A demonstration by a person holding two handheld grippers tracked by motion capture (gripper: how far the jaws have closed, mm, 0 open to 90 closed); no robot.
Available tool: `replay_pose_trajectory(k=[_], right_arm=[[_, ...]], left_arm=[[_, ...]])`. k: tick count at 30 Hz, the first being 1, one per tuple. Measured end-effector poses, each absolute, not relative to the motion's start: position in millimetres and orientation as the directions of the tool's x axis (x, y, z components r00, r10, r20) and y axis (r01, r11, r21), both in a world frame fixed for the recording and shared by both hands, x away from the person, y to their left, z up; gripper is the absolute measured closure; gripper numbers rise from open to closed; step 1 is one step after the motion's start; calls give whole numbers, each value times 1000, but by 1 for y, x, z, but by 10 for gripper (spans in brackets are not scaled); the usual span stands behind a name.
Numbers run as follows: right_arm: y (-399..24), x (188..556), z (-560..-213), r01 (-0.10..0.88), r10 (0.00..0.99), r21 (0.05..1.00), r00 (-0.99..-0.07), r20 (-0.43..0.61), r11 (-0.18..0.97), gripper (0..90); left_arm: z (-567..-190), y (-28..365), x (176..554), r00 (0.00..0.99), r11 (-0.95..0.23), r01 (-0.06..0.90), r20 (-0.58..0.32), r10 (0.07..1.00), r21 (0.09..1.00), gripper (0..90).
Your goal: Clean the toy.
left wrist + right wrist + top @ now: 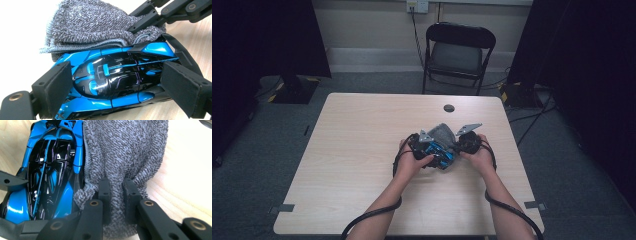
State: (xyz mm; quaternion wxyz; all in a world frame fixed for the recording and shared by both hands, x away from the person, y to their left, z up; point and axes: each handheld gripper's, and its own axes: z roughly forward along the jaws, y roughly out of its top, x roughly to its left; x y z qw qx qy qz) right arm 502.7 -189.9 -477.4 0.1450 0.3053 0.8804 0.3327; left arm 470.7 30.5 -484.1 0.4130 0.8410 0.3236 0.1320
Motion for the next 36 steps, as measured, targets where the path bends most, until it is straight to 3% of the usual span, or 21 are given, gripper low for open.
replay_pose_trajectory(k=[36], right_arm=[[-221,481,-480,472,655,685,-755,-11,555,790]], left_arm=[[-484,30,470,754,-446,436,-47,655,782,105]])
